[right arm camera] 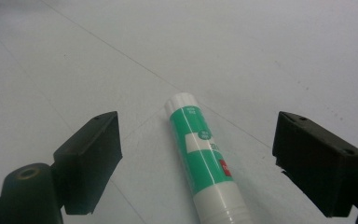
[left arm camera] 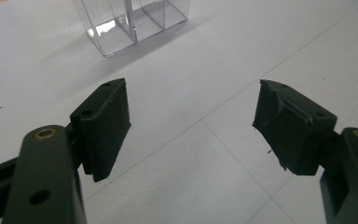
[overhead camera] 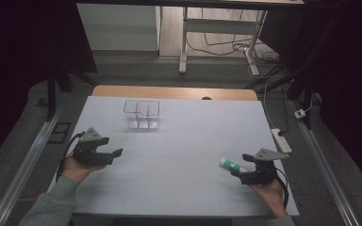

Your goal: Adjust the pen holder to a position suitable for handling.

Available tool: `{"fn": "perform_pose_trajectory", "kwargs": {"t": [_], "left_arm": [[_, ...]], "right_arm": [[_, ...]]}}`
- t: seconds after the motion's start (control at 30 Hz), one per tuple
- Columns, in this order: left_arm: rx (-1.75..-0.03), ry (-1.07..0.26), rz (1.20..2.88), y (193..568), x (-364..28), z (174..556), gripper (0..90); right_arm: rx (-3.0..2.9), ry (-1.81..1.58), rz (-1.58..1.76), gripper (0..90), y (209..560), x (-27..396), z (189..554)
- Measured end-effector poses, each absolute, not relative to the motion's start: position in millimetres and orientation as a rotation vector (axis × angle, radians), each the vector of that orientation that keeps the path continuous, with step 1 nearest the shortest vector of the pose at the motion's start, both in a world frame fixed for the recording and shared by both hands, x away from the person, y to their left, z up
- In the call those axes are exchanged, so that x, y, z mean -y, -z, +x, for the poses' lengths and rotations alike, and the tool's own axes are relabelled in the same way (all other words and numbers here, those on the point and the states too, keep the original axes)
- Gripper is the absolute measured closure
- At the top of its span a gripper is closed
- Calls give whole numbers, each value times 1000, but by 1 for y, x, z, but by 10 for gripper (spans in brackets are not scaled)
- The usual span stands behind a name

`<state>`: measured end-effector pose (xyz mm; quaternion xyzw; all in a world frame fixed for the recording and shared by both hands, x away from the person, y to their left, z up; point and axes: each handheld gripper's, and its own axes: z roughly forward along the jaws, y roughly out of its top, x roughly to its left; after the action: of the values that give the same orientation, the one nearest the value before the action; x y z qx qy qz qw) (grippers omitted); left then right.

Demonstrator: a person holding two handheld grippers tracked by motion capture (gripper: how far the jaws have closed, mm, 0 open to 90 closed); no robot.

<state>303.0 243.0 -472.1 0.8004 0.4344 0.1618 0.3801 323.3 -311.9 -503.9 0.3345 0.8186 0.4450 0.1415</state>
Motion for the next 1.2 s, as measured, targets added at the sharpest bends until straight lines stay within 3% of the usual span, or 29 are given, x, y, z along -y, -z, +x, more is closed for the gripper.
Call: {"fn": "perform_pose_trajectory", "kwargs": {"t": [0.73,0.93,1.2], "left_arm": [[-1231,-448,2040,473,-254,367,417],[-1240,-486,2039,476,-254,381,546],[-1248,-487,2060,481,-251,401,802]], "right_arm": [[-2359,-1280,964,151,505,312,323],[-2364,-1273,961,152,505,311,324],[-2368,-1264,961,152,506,311,324]]}}
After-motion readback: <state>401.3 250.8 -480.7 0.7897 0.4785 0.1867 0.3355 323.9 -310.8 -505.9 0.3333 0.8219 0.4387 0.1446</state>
